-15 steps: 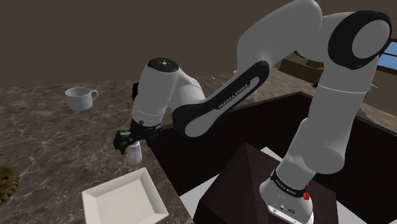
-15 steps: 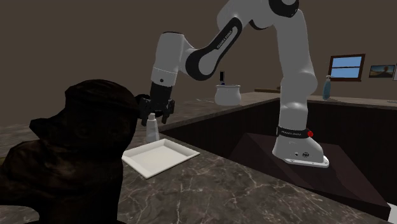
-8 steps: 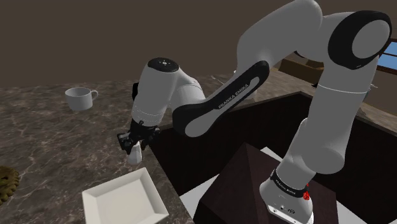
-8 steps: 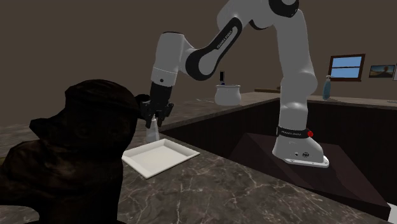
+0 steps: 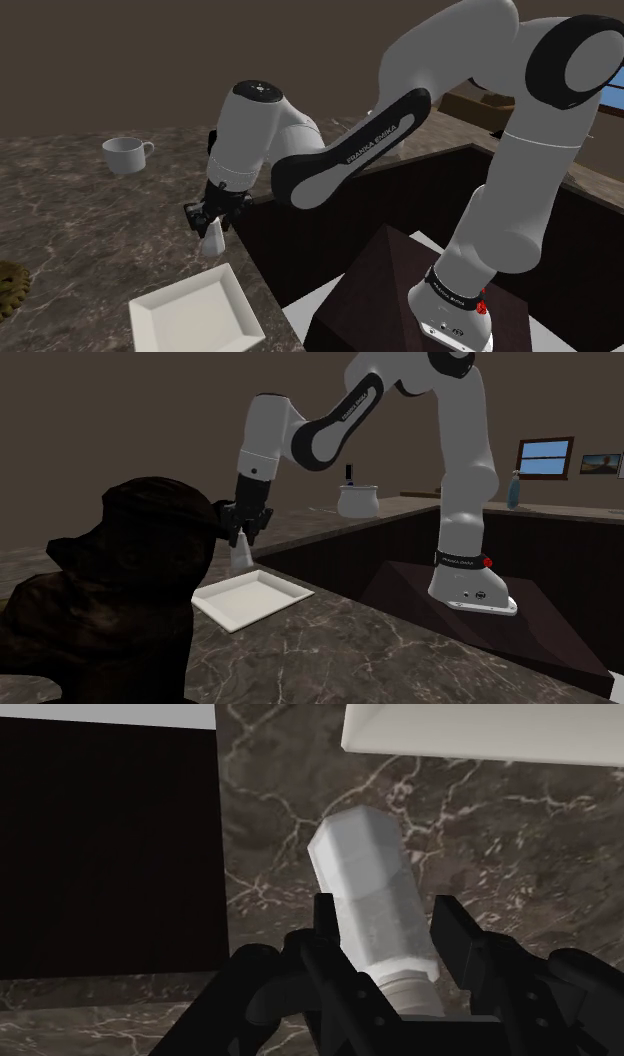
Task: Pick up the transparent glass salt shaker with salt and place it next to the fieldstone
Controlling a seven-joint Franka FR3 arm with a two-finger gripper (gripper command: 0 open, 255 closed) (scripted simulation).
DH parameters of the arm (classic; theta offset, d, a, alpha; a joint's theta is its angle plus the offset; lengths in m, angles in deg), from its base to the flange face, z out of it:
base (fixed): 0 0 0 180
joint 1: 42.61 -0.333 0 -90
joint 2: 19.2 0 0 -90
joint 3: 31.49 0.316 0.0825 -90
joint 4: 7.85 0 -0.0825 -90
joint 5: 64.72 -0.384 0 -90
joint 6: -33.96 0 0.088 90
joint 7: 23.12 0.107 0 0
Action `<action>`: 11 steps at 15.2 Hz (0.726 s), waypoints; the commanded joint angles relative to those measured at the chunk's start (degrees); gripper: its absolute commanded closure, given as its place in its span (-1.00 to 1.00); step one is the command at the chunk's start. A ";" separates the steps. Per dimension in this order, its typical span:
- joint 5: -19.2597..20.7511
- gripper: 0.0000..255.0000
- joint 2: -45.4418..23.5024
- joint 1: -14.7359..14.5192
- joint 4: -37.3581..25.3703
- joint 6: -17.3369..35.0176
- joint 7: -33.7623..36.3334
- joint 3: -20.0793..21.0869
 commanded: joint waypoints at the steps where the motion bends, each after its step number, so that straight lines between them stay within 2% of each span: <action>1: -1.27 1.00 0.86 0.30 -0.60 -1.22 -1.12 0.33; 11: -7.01 1.00 5.58 1.11 -3.52 -7.68 -5.72 1.42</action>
